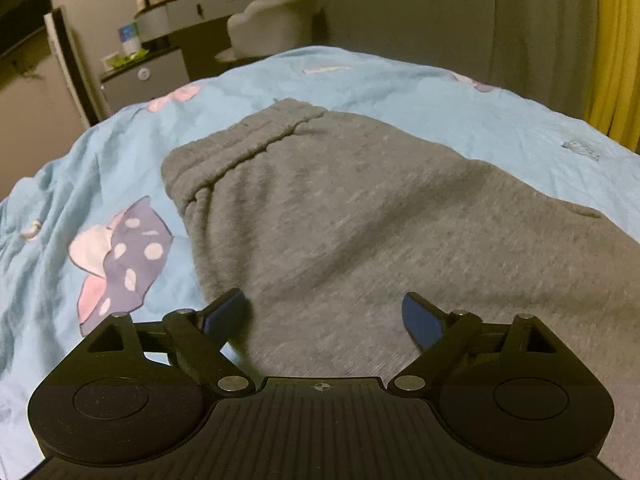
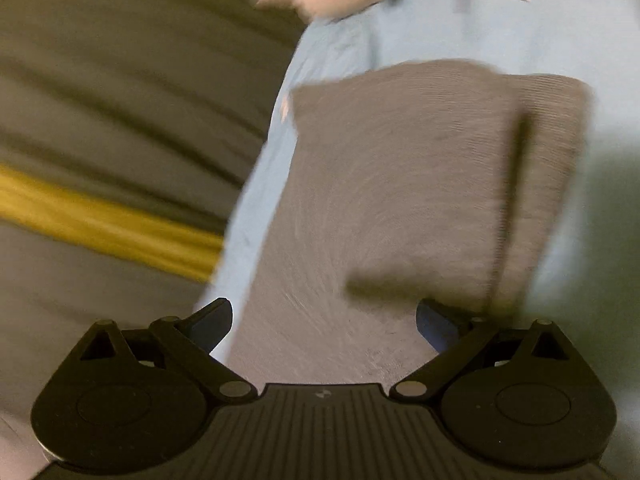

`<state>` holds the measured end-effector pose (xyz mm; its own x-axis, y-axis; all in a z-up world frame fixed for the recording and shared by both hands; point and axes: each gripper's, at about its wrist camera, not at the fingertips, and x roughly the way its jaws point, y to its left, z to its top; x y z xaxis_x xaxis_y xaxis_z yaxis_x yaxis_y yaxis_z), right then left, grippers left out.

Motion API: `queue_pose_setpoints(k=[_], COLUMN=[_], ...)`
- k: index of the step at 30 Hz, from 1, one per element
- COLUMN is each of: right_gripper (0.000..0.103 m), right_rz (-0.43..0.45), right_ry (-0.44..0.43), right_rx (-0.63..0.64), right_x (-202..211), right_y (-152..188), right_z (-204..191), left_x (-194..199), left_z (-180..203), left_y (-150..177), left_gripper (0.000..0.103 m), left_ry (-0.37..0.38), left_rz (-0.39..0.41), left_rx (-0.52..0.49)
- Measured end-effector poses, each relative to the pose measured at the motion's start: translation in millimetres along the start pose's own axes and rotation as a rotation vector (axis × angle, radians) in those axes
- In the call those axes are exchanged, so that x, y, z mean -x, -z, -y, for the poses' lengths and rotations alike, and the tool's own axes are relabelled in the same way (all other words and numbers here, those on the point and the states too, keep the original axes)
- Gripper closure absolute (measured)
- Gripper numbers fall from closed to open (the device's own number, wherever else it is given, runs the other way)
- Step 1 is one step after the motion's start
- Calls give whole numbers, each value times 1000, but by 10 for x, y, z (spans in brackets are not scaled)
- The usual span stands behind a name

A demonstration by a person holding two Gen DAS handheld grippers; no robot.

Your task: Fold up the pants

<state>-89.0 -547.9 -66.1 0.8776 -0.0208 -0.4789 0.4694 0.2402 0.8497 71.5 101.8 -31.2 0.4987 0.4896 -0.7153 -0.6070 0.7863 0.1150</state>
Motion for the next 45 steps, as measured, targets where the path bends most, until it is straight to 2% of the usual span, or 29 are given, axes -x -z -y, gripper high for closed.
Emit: queue_pose_setpoints(k=[1,2,3,4,5,6,8,10,12,14,16,20,24,26,27,28,30,33,34,35,36,37,39,40,41,43,45], right_gripper=[10,10,17,27,32,37,40,54,64,66,65,65,66,67,81,98,98,98,98,98,98,98,97,99,98,91,87], right_rz=[58,120,175,238,269,273,243,222,207,191,173,112,140,144,150,154,188,213,225,244,259,250,194,191,209,240,224], right_ry=[13,70,143,252,302,292,196,156,123,48,11,-1,-23,17,29,34,29,-82,-86,-58,10,92,236,262,231,225,215], right_rx=[-3,18,46,80,88,70,-16,-53,-54,-53,-54,-130,-188,-187,-177,-156,-83,-37,-29,-5,43,91,109,86,47,3,10], right_x=[137,260,361,487,579,644,740,765,750,723,655,395,265,230,226,234,321,472,519,546,576,553,415,401,440,537,575], right_y=[-59,-104,-136,-178,-210,-238,-270,-273,-265,-268,-261,-318,-388,-422,-435,-444,-436,-388,-374,-361,-343,-337,-349,-346,-341,-363,-388], right_z=[60,84,95,115,158,220,393,460,425,368,298,357,438,433,422,396,270,123,111,103,100,114,193,258,308,340,342], left_x=[13,21,23,13,-5,-36,-119,-143,-117,-92,-75,-61,-48,-50,-60,-63,-67,-73,-74,-75,-74,-77,-84,-85,-85,-88,-97], left_z=[-7,-24,-42,-70,-101,-144,-288,-414,-425,-393,-380,-385,-371,-369,-371,-370,-374,-385,-389,-391,-392,-391,-387,-387,-389,-399,-400], left_y=[3,4,5,3,3,2,17,29,28,37,52,66,74,72,69,67,66,67,66,65,67,69,73,73,73,72,71], left_gripper=[10,9,9,8,7,7,6,6,6,6,6,6,6,6,6,6,6,6,6,6,6,6,5,5,4,4,3], left_ry=[1,1,-4,-7,-14,-17,18,42,35,28,24,23,19,16,15,14,16,20,21,22,22,22,21,22,23,24,23], left_rz=[-2,-5,-10,-20,-39,-64,-132,-147,-143,-146,-144,-146,-147,-148,-149,-150,-150,-152,-153,-153,-154,-154,-155,-155,-156,-158,-160], left_rx=[8,22,38,56,82,115,236,333,338,316,307,315,307,305,304,303,305,311,313,314,315,314,314,313,313,317,318])
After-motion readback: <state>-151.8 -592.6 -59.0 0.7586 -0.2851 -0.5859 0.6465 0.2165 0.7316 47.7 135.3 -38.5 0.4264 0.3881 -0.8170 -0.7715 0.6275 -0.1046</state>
